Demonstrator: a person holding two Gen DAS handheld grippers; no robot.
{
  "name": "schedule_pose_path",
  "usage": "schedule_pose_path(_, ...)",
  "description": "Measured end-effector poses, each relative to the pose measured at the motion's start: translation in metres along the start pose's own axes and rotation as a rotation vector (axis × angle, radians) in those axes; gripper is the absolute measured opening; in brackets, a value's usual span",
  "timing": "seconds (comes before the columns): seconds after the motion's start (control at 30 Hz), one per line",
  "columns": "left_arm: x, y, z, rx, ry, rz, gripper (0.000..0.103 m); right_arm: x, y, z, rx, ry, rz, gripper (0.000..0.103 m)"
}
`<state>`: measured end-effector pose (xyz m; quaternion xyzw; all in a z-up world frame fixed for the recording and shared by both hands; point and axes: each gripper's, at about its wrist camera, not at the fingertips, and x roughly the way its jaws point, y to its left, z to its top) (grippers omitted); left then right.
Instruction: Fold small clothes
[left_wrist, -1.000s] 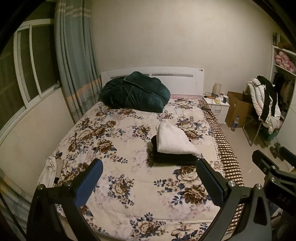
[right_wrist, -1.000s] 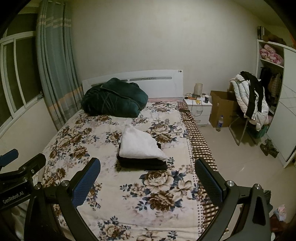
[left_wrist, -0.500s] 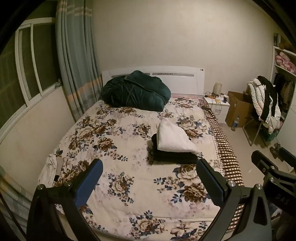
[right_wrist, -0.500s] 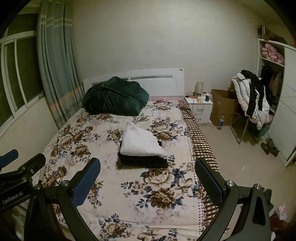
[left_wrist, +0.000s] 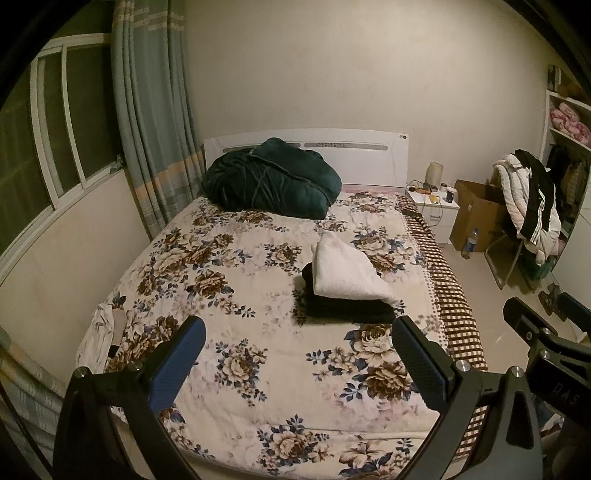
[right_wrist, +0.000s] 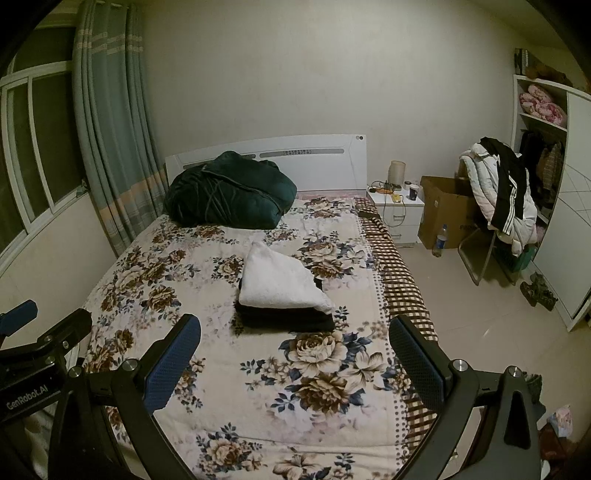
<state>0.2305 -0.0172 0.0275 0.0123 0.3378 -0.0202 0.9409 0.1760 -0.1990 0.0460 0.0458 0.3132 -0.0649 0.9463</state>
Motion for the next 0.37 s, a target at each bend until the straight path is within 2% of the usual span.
schedule_pose_path(0.37, -0.0031, 0.0018, -0.0029, -0.001, -0.004, -0.001, 0.103, -0.001, 0.0003, 0.0006, 0.003, 0.001, -0.002, 0.103)
